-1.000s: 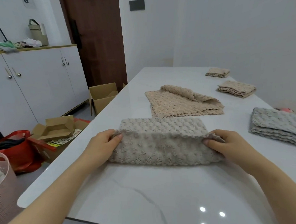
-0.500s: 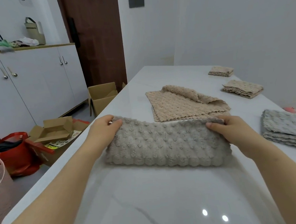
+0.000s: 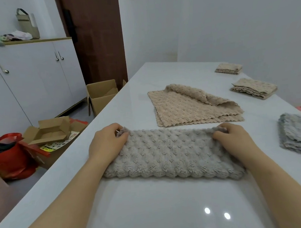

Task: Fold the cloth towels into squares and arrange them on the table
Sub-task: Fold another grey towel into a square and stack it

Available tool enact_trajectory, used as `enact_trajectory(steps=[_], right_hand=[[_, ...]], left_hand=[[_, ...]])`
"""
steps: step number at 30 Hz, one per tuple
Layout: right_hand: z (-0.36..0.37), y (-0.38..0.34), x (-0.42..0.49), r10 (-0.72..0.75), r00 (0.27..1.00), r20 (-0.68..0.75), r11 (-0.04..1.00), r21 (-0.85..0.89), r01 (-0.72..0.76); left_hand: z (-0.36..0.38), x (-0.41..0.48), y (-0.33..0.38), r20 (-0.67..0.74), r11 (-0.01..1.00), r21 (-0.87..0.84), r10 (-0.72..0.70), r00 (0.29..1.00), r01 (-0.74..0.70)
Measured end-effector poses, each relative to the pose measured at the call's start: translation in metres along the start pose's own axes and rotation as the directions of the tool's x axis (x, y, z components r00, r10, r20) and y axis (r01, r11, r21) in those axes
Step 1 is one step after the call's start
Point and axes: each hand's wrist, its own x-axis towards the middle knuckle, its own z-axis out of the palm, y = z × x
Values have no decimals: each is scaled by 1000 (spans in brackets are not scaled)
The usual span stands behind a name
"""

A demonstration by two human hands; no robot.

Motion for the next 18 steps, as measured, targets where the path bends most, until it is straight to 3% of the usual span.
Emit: enact_trajectory(steps=[5, 14, 18], right_hand=[[0, 3, 5, -52, 992, -118, 999, -1, 52], [13, 21, 13, -114, 983, -146, 968, -239, 77], [12, 19, 19, -28, 996, -84, 934, -358, -4]], left_hand=[[-2, 4, -2, -98, 993, -116, 18, 995, -29], [10, 12, -14, -50, 991, 134, 27, 998, -20], [10, 13, -14, -4, 985, 174, 6, 1000, -5]])
